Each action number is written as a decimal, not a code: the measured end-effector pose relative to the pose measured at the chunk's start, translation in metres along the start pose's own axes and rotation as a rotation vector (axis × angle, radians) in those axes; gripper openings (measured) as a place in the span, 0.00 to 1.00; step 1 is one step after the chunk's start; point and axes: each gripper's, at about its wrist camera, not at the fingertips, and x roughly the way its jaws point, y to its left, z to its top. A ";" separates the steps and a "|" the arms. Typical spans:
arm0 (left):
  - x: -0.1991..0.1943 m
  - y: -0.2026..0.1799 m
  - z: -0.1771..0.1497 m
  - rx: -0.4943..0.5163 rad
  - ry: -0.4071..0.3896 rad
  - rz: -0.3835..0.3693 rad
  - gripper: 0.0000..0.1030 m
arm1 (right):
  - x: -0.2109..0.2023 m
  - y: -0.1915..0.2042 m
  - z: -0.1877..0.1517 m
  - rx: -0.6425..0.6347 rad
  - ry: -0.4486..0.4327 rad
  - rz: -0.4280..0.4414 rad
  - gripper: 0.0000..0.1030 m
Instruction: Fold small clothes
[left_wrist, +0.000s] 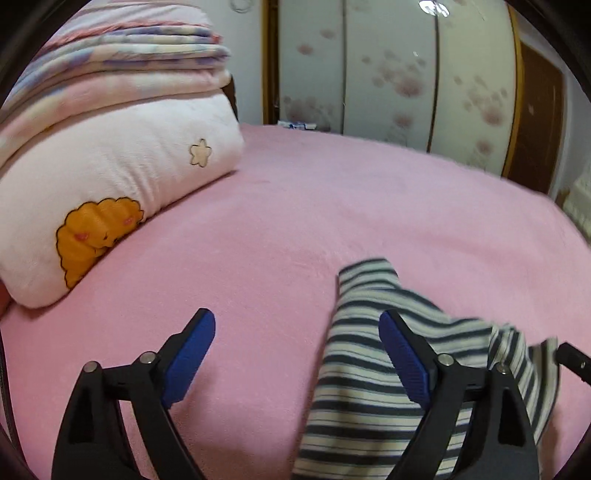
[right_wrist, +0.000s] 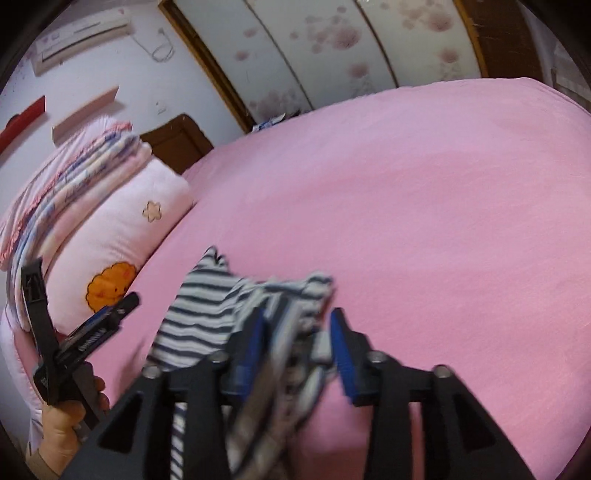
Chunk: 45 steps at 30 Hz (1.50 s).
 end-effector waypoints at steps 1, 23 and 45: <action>-0.001 0.005 -0.002 -0.006 0.010 -0.011 0.88 | -0.003 -0.009 -0.003 -0.006 -0.002 -0.011 0.39; -0.260 -0.067 -0.051 0.150 0.063 -0.197 0.99 | -0.229 0.043 -0.044 -0.154 0.067 -0.115 0.39; -0.539 -0.150 -0.165 0.204 0.013 -0.357 0.99 | -0.500 0.032 -0.172 -0.070 -0.065 -0.304 0.56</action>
